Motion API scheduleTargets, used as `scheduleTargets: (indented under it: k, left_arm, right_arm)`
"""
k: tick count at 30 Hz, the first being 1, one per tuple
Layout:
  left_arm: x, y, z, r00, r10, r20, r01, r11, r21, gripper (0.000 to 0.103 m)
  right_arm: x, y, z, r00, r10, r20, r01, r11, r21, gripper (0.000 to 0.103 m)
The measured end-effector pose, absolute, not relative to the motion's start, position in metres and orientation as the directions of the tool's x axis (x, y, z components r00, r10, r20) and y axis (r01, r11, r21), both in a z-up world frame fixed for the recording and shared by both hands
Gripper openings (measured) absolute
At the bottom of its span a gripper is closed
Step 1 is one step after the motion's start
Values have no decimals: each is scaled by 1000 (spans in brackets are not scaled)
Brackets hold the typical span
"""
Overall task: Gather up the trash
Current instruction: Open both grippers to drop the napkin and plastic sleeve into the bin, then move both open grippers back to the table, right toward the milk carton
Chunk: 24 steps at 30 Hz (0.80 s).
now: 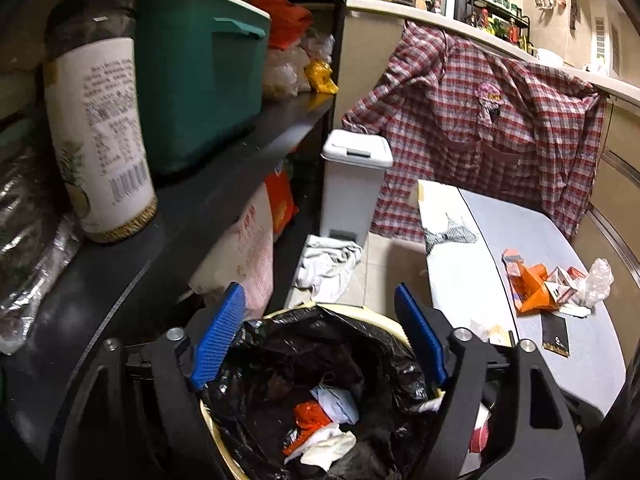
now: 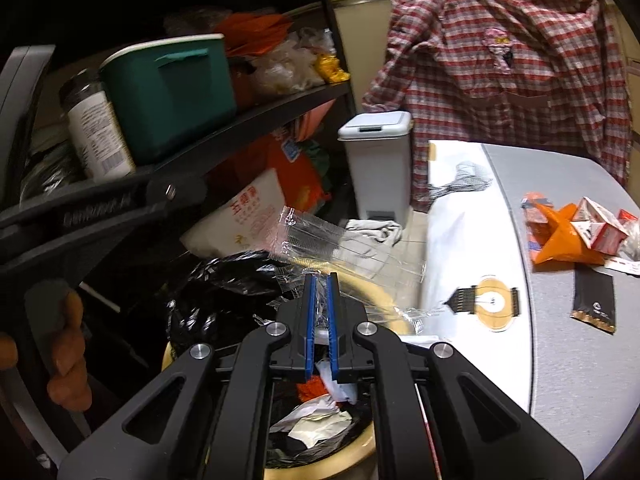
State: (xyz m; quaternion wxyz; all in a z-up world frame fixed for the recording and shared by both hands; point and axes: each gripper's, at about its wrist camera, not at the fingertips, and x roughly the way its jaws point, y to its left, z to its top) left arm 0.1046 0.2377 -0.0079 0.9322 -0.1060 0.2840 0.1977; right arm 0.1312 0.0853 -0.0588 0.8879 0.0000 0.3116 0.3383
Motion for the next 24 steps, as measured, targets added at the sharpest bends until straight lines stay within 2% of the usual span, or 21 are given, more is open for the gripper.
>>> scheduleTargets:
  k: [3,4,7,8,11,18,24]
  left_arm:
    - [104,241,-6,758,317,-570,-438,895,-84,76]
    - [103,242,-6,757,319,-571,-440,894,-85,76]
    - [103,244,-6,754,319,-574,-447,890,-92,76]
    - [102,246,-6,753,321,-575,-450,888,-94,76]
    - [101,246,-7,752,321,-575,-453,886,-99,77]
    - [100,246,-7,754,315,-576,-446,890,-97,77]
    - [103,239,-6,763,293,-576,-425,899,-105,80]
  right_arm:
    - [128,92,-63,547,619,-564,-623,751,219,11]
    - [127,96,-65,536,620,-574,-631,745,216,16]
    - [124,102,-68,526,610,-593,-636,745,202,48]
    - [123,103,-68,520,614,-593,-639,741,206,52]
    - [120,106,-67,509,620,-597,-654,729,199,58]
    - [124,96,-65,529,596,-604,-625,755,197,58]
    - [135,49,-56,611,508,-607,-518,837,178,61]
